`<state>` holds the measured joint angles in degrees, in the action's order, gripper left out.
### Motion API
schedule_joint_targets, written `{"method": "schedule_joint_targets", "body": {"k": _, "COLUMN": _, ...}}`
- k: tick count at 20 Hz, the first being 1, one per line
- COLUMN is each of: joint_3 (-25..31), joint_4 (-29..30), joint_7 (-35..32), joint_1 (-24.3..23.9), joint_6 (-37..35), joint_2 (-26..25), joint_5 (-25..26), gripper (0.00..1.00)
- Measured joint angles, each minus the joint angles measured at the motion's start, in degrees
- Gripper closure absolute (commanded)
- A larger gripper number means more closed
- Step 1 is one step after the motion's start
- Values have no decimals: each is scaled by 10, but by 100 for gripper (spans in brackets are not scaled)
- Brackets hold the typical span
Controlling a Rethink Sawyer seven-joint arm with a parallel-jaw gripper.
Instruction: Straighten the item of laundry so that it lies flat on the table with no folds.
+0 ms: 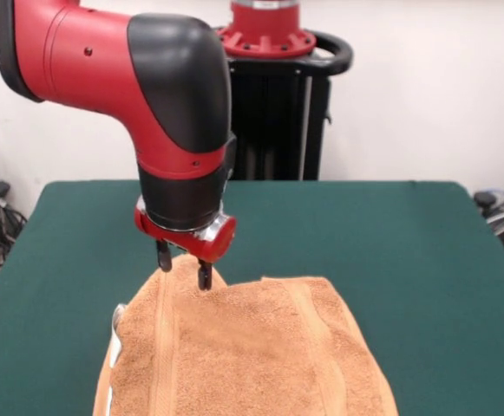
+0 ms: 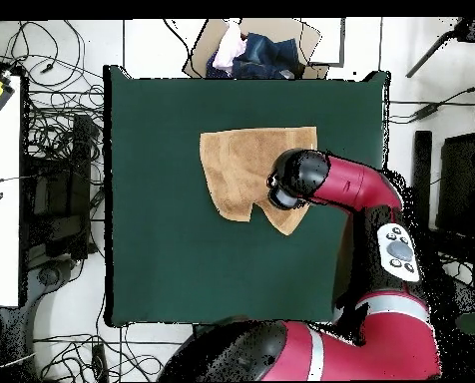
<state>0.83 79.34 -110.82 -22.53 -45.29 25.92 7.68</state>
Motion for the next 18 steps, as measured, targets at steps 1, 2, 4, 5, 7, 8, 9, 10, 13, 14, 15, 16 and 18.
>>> {"method": "schedule_joint_targets", "body": {"k": 1, "joint_3": 0, "joint_4": 0, "joint_7": 0, "joint_1": 0, "joint_6": 0, "joint_2": -1, "joint_5": 0, "gripper": 0}}
{"method": "schedule_joint_targets", "body": {"k": 2, "joint_3": 0, "joint_4": -1, "joint_7": 0, "joint_1": 0, "joint_6": 0, "joint_2": -5, "joint_5": 0, "gripper": 0}}
{"method": "schedule_joint_targets", "body": {"k": 4, "joint_3": 0, "joint_4": -4, "joint_7": 0, "joint_1": 1, "joint_6": -2, "joint_2": -12, "joint_5": 1, "gripper": 0}}
{"method": "schedule_joint_targets", "body": {"k": 5, "joint_3": 0, "joint_4": -6, "joint_7": 0, "joint_1": 1, "joint_6": -4, "joint_2": -14, "joint_5": 1, "gripper": 0}}
{"method": "schedule_joint_targets", "body": {"k": 7, "joint_3": 0, "joint_4": -14, "joint_7": 0, "joint_1": 2, "joint_6": -10, "joint_2": -23, "joint_5": 1, "gripper": 0}}
{"method": "schedule_joint_targets", "body": {"k": 8, "joint_3": 0, "joint_4": -27, "joint_7": 0, "joint_1": 5, "joint_6": -24, "joint_2": -37, "joint_5": 1, "gripper": 0}}
{"method": "schedule_joint_targets", "body": {"k": 9, "joint_3": 0, "joint_4": -34, "joint_7": 0, "joint_1": 6, "joint_6": -34, "joint_2": -44, "joint_5": 1, "gripper": 0}}
{"method": "schedule_joint_targets", "body": {"k": 10, "joint_3": 0, "joint_4": -38, "joint_7": 0, "joint_1": 7, "joint_6": -40, "joint_2": -48, "joint_5": 0, "gripper": 0}}
{"method": "schedule_joint_targets", "body": {"k": 13, "joint_3": 0, "joint_4": -56, "joint_7": 0, "joint_1": 11, "joint_6": -73, "joint_2": -65, "joint_5": 1, "gripper": 0}}
{"method": "schedule_joint_targets", "body": {"k": 14, "joint_3": 0, "joint_4": -63, "joint_7": 0, "joint_1": 13, "joint_6": -89, "joint_2": -72, "joint_5": 1, "gripper": 0}}
{"method": "schedule_joint_targets", "body": {"k": 15, "joint_3": 0, "joint_4": -68, "joint_7": 0, "joint_1": 14, "joint_6": -99, "joint_2": -76, "joint_5": 1, "gripper": 0}}
{"method": "schedule_joint_targets", "body": {"k": 16, "joint_3": 0, "joint_4": -71, "joint_7": 0, "joint_1": 14, "joint_6": -106, "joint_2": -79, "joint_5": 1, "gripper": 0}}
{"method": "schedule_joint_targets", "body": {"k": 18, "joint_3": 0, "joint_4": -85, "joint_7": 0, "joint_1": 17, "joint_6": -135, "joint_2": -93, "joint_5": 1, "gripper": 0}}
